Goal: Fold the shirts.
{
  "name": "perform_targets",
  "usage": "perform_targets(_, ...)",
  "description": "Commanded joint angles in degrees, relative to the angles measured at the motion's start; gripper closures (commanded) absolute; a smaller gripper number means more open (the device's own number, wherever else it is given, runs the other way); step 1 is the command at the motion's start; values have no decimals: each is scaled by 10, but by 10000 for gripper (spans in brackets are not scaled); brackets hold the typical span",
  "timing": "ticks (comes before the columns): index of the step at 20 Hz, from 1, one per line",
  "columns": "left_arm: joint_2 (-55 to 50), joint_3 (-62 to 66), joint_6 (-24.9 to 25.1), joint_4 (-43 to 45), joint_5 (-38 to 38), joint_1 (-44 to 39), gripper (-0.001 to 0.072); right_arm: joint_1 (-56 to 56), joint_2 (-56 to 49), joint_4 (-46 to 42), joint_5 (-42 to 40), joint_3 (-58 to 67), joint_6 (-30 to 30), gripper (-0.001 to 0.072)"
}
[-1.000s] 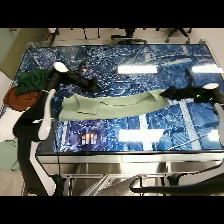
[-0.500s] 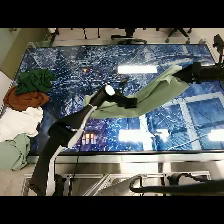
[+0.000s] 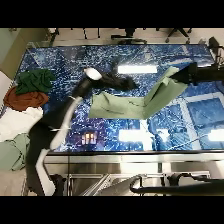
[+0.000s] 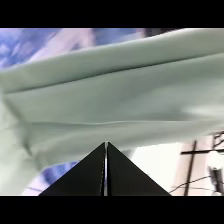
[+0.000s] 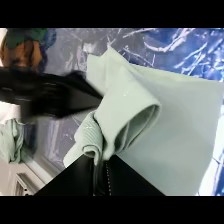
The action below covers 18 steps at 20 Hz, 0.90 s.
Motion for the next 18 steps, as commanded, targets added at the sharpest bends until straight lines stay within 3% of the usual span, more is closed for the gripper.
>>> perform_targets(1,115,0,72,-132,-96,103,692,77,-25,2,-73,-1,2,689)
perform_targets(5,227,0,94,-139,-116,196,692,261,-63,2,-253,-1,2,689)
perform_targets(9,271,0,106,-139,-178,229,692,452,-152,1,-450,-1,-31,687)
perform_targets(10,270,0,106,-139,-196,228,692,495,-187,2,-512,-1,-60,647)
perform_targets(12,264,-1,106,-140,-231,218,692,559,-251,2,-620,-1,-78,267)
perform_targets(14,257,0,105,-140,-255,207,692,577,-272,1,-633,-1,-78,250)
perform_targets(18,253,-1,109,-140,-262,196,692,509,-197,-15,-532,-1,-78,249)
